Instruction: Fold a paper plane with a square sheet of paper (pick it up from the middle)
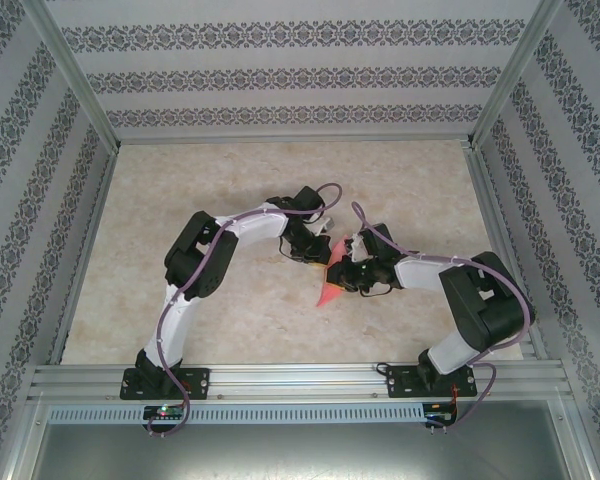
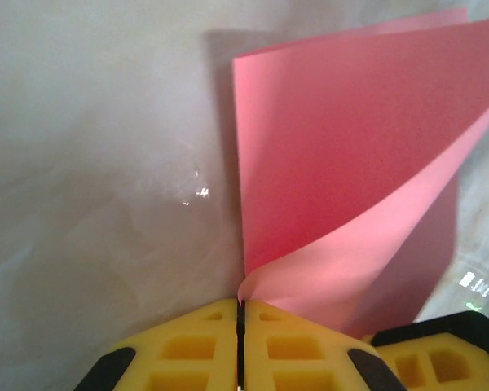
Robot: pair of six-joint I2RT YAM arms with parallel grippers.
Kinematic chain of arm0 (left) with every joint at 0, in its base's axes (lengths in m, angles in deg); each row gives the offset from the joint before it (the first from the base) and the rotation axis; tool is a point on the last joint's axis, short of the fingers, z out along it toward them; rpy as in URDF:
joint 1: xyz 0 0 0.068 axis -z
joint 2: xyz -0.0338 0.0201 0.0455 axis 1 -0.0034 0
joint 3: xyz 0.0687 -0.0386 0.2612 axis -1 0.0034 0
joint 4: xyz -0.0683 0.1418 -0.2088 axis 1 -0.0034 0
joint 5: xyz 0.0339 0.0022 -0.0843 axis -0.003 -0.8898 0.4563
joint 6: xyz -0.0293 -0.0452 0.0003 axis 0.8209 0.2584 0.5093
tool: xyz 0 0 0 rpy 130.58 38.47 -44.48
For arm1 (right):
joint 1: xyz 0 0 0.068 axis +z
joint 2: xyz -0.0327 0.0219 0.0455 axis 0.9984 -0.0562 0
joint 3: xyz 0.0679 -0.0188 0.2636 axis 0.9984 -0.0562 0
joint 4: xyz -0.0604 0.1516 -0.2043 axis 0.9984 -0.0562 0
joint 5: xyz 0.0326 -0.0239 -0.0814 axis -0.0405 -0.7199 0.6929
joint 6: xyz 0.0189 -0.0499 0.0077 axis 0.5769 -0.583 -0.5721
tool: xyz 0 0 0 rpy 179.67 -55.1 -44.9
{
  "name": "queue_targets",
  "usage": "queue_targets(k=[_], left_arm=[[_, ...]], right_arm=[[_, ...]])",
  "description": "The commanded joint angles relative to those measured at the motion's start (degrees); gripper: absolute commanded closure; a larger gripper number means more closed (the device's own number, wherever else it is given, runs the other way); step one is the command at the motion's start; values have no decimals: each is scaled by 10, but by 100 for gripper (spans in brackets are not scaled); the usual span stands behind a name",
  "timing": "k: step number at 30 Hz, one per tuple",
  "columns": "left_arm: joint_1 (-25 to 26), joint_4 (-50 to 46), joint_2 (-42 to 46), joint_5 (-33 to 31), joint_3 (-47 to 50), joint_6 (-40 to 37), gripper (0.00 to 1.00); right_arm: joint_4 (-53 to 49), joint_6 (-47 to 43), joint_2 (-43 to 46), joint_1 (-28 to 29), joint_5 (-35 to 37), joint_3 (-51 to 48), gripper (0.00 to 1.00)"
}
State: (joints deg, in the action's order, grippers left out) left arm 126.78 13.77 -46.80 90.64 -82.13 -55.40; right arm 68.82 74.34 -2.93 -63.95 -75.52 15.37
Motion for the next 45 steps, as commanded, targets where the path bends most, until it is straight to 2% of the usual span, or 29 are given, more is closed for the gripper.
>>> queue_targets(k=[1,10,26,36,45], left_arm=[[19,-41,-40,-57,-6,-38,90],[24,-38,-53,-62,-7,-45,90],[25,-23,-46,-42,0,-41,89],[26,-26,-40,-32,-18,-36,87],[26,-26,-30,-16,-33,-27,81]], right_arm=[[1,6,29,-12,11,-11,83],[-27,13,46,-52,43,-1,85],[-9,4,-55,-76,33,81,87],[-100,-31,-89,-77,108,115,88],[-116,-43,-92,-79,134,110,89]])
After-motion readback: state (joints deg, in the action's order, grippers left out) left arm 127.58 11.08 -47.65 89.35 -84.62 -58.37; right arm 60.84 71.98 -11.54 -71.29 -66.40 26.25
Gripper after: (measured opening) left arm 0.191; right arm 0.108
